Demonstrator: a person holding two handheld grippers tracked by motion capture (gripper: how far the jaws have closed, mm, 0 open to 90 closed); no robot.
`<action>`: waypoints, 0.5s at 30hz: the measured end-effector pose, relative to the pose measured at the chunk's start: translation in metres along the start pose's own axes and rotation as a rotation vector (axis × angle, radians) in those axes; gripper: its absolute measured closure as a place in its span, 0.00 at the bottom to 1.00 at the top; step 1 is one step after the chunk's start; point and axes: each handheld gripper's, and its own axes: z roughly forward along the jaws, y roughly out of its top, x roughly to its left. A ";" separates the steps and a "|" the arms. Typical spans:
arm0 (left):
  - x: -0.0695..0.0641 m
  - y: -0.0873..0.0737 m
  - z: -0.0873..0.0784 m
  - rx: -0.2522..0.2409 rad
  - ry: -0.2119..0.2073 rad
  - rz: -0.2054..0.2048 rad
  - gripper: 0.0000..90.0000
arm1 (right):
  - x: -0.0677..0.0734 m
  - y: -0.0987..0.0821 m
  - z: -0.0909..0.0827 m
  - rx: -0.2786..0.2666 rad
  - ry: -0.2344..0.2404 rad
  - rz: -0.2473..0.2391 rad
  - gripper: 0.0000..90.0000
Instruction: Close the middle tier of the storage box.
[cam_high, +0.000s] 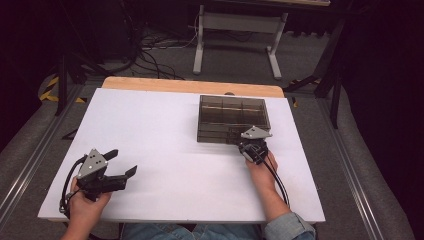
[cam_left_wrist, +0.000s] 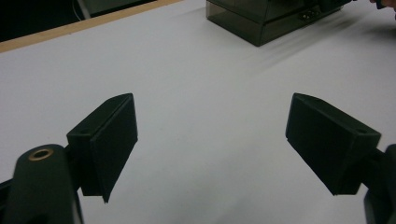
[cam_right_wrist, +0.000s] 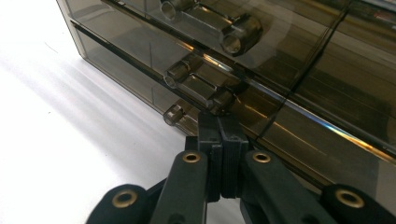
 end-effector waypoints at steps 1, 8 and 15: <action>0.000 0.000 0.000 0.000 -0.001 0.000 0.19 | 0.000 0.000 0.000 0.000 -0.001 -0.004 0.99; -0.001 0.001 0.000 -0.007 -0.002 0.001 0.19 | -0.001 -0.001 -0.017 -0.003 0.023 0.017 0.97; -0.002 0.001 -0.002 -0.015 0.000 0.005 0.19 | 0.008 0.002 -0.043 -0.047 0.047 -0.047 0.95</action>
